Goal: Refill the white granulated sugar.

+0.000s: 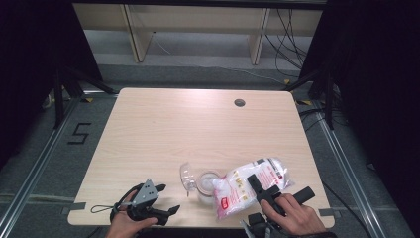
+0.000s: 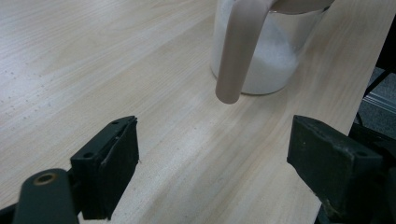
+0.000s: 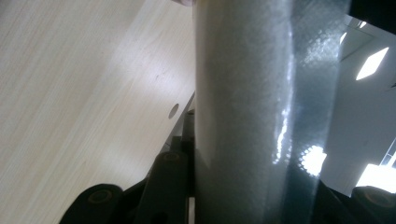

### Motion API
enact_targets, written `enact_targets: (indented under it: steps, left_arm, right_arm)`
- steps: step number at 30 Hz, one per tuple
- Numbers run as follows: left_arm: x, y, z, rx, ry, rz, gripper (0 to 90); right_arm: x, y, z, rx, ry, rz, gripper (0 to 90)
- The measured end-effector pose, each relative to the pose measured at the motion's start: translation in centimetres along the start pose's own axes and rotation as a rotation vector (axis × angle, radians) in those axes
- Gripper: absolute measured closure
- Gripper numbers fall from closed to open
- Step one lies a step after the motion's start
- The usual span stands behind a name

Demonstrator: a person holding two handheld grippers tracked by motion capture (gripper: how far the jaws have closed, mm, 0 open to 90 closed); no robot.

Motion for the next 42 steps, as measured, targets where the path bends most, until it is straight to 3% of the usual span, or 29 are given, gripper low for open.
enact_targets:
  steps: [2, 3, 4, 6, 7, 8, 9, 12, 13, 16, 17, 18, 19, 20, 21, 23, 29, 31, 32, 33, 36, 37, 38, 39, 40, 42]
  left_arm:
    - [0.0, 0.0, 0.0, 0.0, -0.001, 0.0, 16.2]
    - [0.0, 0.0, 0.0, 0.0, 0.0, -0.001, 16.1]
    - [0.0, 0.0, 0.0, 0.0, 0.0, -0.001, 16.1]
    - [0.0, 0.0, 0.0, 0.0, 0.0, 0.0, 16.2]
    - [0.0, 0.0, 0.0, 0.0, 0.0, 0.0, 16.2]
    - [0.0, 0.0, 0.0, -0.003, 0.0, -0.002, 16.2]
    - [0.0, 0.0, 0.0, 0.0, -0.001, 0.0, 16.1]
    - [0.0, 0.0, 0.0, 0.0, -0.001, 0.0, 16.2]
    - [0.0, 0.0, 0.0, 0.0, -0.002, 0.0, 16.1]
    - [0.0, 0.0, 0.0, 0.0, -0.002, 0.001, 16.1]
    - [0.0, 0.0, 0.0, 0.001, -0.002, 0.001, 16.2]
    - [0.0, 0.0, 0.0, 0.001, -0.002, 0.001, 16.2]
    - [0.0, 0.0, 0.0, 0.0, -0.003, 0.001, 16.1]
    - [0.0, 0.0, 0.0, 0.0, -0.003, 0.001, 16.2]
    - [0.0, 0.0, 0.0, 0.0, -0.002, 0.001, 16.1]
    - [0.0, 0.0, 0.0, 0.0, -0.001, 0.001, 16.2]
    - [0.0, 0.1, 0.0, -0.004, -0.004, 0.003, 16.2]
    - [0.0, 0.1, 0.0, 0.0, 0.0, 0.001, 16.1]
    - [0.0, 0.1, 0.0, 0.0, 0.001, 0.001, 16.1]
    - [0.0, 0.1, 0.0, 0.003, 0.001, -0.001, 16.2]
    - [0.0, 0.0, 0.0, 0.002, 0.002, -0.001, 16.2]
    - [0.0, 0.0, 0.0, 0.003, 0.002, -0.002, 16.2]
    - [0.0, 0.0, 0.0, 0.003, 0.0, -0.001, 16.2]
    - [0.0, 0.0, 0.0, 0.0, -0.003, 0.001, 16.1]
    - [0.0, 0.0, 0.0, 0.0, -0.002, 0.002, 16.2]
    - [0.0, 0.1, 0.0, -0.004, -0.003, 0.003, 16.2]
  right_arm:
    - [0.2, 0.0, 0.0, -0.004, 0.008, 0.009, 76.5]
    - [0.5, 0.0, -0.3, 0.001, 0.05, 0.026, 76.5]
    - [0.5, 0.0, -0.3, 0.001, 0.05, 0.026, 76.5]
    - [0.4, 0.0, 0.1, -0.004, 0.001, 0.025, 76.5]
    - [0.5, 0.0, -0.3, 0.0, 0.05, 0.024, 76.5]
    - [0.4, 0.0, -0.3, -0.001, 0.054, 0.024, 76.5]
    - [0.2, 0.0, 0.0, -0.006, 0.011, 0.011, 76.6]
    - [0.1, -0.1, -0.3, 0.001, 0.052, 0.002, 76.6]
    - [-0.1, 0.0, 0.0, -0.005, 0.005, -0.005, 76.6]
    - [-0.1, 0.0, 0.0, -0.006, 0.008, -0.008, 76.6]
    - [0.0, -0.1, -0.4, -0.005, 0.071, -0.009, 76.6]
    - [0.0, -0.1, -0.4, -0.005, 0.071, -0.009, 76.6]
    - [0.2, -0.1, 0.0, -0.009, 0.005, 0.004, 76.6]
    - [0.3, -0.1, -0.4, -0.018, 0.073, 0.007, 76.6]
    - [0.4, -0.2, -0.1, -0.003, 0.021, -0.004, 76.6]
    - [0.5, -0.1, -0.1, -0.027, 0.016, 0.004, 76.7]
    - [0.7, -0.3, 0.0, -0.034, -0.001, -0.028, 76.6]
    - [1.1, -0.5, 0.1, -0.034, -0.051, -0.08, 76.7]
    - [1.1, -0.5, 0.1, -0.034, -0.051, -0.08, 76.7]
    - [1.4, -0.7, 0.5, -0.041, -0.112, -0.106, 76.8]
    - [1.7, -0.8, 0.5, -0.053, -0.132, -0.14, 76.9]
    - [2.0, -1.0, 0.9, -0.071, -0.192, -0.164, 77.0]
    - [2.0, -1.0, 0.9, -0.071, -0.192, -0.164, 77.0]
    - [2.1, -1.1, 0.5, -0.05, -0.148, -0.178, 77.1]
    - [2.1, -1.1, 0.8, -0.068, -0.178, -0.171, 77.3]
    - [2.2, -1.2, 0.8, -0.065, -0.178, -0.197, 77.7]
Point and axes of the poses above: each handheld gripper's, and its own axes: y roughly backward along the jaws, x roughly out of its underside, z roughly to its left, the point moved 3 cm from there along -y, roughly forward along the jaws, and after that the axes turned 15 degrees about -x, right-handed, at the moved point
